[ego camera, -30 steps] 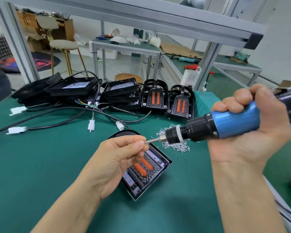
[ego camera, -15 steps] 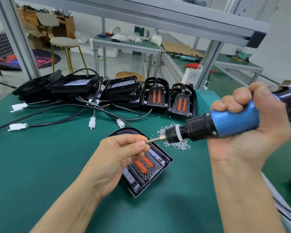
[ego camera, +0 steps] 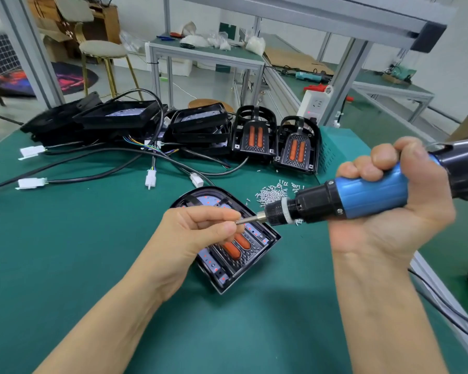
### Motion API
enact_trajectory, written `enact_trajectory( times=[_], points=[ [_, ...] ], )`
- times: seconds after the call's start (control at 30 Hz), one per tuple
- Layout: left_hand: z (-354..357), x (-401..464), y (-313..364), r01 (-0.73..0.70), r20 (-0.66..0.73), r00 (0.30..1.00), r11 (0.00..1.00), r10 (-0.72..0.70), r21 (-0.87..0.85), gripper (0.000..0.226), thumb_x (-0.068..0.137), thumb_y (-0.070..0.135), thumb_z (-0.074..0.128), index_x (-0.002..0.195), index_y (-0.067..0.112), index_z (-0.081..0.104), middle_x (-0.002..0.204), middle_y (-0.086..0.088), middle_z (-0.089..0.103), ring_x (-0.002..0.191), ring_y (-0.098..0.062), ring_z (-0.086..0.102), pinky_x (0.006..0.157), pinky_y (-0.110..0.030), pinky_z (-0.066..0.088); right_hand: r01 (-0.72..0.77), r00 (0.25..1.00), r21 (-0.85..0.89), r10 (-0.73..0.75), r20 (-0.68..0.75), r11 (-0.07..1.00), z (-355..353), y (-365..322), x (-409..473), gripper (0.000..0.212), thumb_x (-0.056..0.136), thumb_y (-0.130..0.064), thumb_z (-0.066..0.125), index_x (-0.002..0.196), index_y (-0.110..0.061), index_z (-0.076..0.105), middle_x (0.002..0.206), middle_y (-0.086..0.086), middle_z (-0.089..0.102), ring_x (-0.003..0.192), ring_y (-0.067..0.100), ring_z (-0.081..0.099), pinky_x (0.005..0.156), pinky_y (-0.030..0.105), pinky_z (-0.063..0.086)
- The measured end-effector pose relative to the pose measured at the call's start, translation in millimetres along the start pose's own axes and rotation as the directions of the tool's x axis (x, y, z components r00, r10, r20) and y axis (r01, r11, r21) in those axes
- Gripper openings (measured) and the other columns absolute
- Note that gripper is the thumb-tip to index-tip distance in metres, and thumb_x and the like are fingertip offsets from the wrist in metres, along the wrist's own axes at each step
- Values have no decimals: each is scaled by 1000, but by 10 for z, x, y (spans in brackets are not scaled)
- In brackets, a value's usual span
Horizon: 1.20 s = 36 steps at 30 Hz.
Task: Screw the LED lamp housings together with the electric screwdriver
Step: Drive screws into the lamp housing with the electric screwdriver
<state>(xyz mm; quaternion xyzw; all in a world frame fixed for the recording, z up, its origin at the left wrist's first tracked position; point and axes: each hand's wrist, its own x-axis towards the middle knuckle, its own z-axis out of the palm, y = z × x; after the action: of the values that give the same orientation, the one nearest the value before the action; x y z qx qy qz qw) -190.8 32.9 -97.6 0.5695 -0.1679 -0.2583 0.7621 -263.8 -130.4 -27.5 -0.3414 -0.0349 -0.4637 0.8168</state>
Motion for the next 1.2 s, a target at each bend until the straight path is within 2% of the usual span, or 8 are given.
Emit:
enact_trajectory(
  times=[0.2, 0.33, 0.47, 0.57, 0.7, 0.83, 0.93, 1.2],
  points=[
    [-168, -114, 47, -51, 8, 999, 948, 51, 314, 28, 70, -4, 75, 89, 17, 75, 89, -2, 75, 74, -10, 63, 70, -21, 54, -53, 998, -15, 53, 33, 998, -73, -5, -56, 2, 76, -14, 46, 76, -15, 46, 55, -6, 50, 45, 7, 44, 53, 20, 40],
    [-238, -190, 3, -48, -51, 996, 903, 77, 427, 31, 73, -5, 74, 83, 24, 76, 80, 2, 74, 70, -9, 59, 69, -21, 52, -125, 989, -70, 131, 75, 990, -151, 56, -159, 8, 76, -11, 44, 76, -17, 49, 55, -6, 50, 46, 7, 45, 52, 19, 40],
    [-228, -227, -99, -30, -89, 989, 745, 119, 667, 27, 76, 9, 76, 75, 36, 74, 70, 5, 67, 59, -7, 53, 64, -18, 46, -201, 971, -101, 212, 112, 974, -184, 165, -237, 23, 64, -12, 59, 83, -17, 46, 61, -3, 48, 46, 8, 45, 53, 20, 41],
    [-203, -258, -121, -40, -63, 988, 629, 141, 777, 23, 76, 17, 76, 75, 39, 70, 73, 11, 66, 73, -2, 57, 74, -20, 46, -190, 969, -152, 210, 128, 970, -167, 216, -251, 33, 59, -16, 63, 85, -14, 43, 68, 1, 44, 46, 11, 45, 53, 22, 41],
    [-139, -266, -119, -28, -37, 994, 561, 104, 827, 15, 76, 20, 75, 87, 31, 74, 81, 21, 64, 88, -7, 57, 85, -31, 46, -197, 958, -183, 229, 172, 963, -146, 271, -264, 30, 60, -15, 63, 84, -12, 44, 66, 3, 45, 46, 12, 45, 53, 22, 41],
    [-131, -250, -122, -23, -20, 997, 509, 80, 861, 15, 77, 24, 74, 90, 32, 73, 82, 5, 69, 89, -15, 56, 82, -34, 47, -201, 954, -191, 236, 184, 961, -142, 297, -268, 28, 60, -14, 62, 83, -12, 45, 63, 2, 46, 46, 12, 45, 53, 21, 41],
    [-116, -244, -126, -18, -17, 997, 472, 70, 881, 15, 79, 28, 72, 92, 36, 71, 87, 4, 67, 93, -16, 53, 84, -33, 44, -194, 952, -205, 234, 196, 959, -135, 301, -271, 26, 60, -15, 62, 81, -12, 47, 60, 0, 47, 46, 12, 45, 53, 21, 41],
    [-86, -248, -136, -97, 35, 988, 439, 147, 893, 9, 81, 29, 72, 85, 38, 72, 81, 25, 60, 92, -7, 50, 88, -26, 35, -198, 964, -135, 217, 151, 971, -141, 278, -223, 29, 61, -14, 62, 85, -14, 45, 65, -1, 47, 47, 10, 46, 53, 21, 42]
  ],
)
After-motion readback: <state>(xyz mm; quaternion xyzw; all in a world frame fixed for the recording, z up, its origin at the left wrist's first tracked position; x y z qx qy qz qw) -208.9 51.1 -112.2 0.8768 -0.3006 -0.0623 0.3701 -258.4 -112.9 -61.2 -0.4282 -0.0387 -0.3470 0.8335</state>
